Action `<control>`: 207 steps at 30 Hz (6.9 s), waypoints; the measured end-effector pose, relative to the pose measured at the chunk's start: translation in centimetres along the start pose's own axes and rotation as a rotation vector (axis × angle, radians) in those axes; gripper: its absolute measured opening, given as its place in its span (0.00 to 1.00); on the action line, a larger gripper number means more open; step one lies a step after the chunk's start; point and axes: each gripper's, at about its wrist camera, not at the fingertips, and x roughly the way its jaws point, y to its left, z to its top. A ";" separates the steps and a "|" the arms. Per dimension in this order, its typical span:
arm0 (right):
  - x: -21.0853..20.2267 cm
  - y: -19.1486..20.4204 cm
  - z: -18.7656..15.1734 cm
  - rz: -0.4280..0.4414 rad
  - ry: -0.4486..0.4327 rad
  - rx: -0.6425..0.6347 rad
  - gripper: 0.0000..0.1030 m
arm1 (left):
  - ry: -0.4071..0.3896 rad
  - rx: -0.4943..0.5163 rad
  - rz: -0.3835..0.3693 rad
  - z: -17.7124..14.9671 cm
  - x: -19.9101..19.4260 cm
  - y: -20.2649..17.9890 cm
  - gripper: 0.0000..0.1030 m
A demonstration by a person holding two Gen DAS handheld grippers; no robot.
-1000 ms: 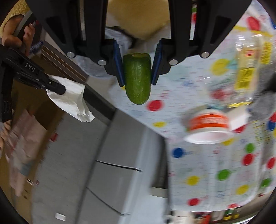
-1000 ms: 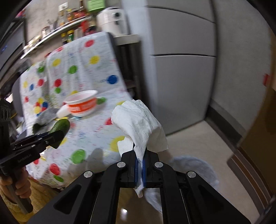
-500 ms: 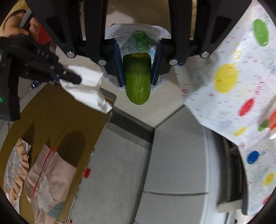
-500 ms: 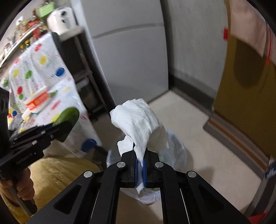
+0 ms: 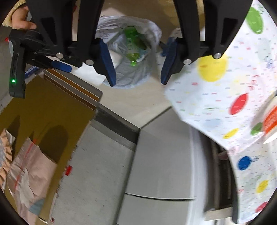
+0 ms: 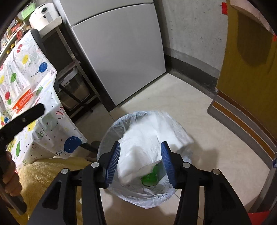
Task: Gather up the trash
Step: 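Carry the cucumber and tissue over the bin and open both tools, then grasp the grey cloth with the left tool, then grasp the yellow-labelled plastic wrapper with the right tool, then carry the cloth and wrapper to the bin and open both tools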
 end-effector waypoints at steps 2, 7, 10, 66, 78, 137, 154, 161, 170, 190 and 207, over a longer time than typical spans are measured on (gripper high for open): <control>-0.5 0.4 0.2 0.000 -0.011 -0.003 0.50 | -0.011 -0.014 0.033 0.0 -1.2 0.9 0.51; -4.0 2.4 1.0 -0.004 -0.098 -0.035 0.50 | -0.043 -0.030 0.107 -0.8 -4.9 3.3 0.51; -6.2 4.6 1.7 0.018 -0.152 -0.071 0.50 | -0.050 -0.045 0.142 -1.3 -7.4 5.0 0.51; 0.9 40.6 4.5 0.372 -0.192 -0.645 0.75 | 0.043 -0.561 0.691 -3.1 -17.3 39.4 0.11; -2.9 40.8 2.5 0.425 -0.202 -0.655 0.75 | -0.244 -0.526 0.744 -4.6 -31.8 33.4 0.08; -5.1 45.4 -0.6 0.596 -0.122 -0.625 0.01 | -0.222 -0.552 0.592 -14.4 -33.5 28.3 0.08; -11.9 27.1 4.9 0.393 -0.357 -0.428 0.01 | -0.364 -0.214 0.337 -3.5 -27.5 16.5 0.08; -14.2 17.6 4.0 0.204 -0.407 -0.312 0.01 | -0.349 -0.065 0.131 -0.2 -20.7 9.2 0.08; -13.0 6.4 -0.4 -0.012 -0.317 -0.144 0.01 | -0.208 0.048 -0.039 -0.9 -9.7 0.5 0.08; 1.3 -2.5 -1.4 -0.088 -0.009 0.066 0.12 | 0.072 0.116 -0.120 -1.8 3.5 -4.0 0.58; -8.5 2.8 1.6 -0.035 -0.265 -0.002 0.39 | -0.100 0.016 0.082 -0.7 -8.6 3.6 0.67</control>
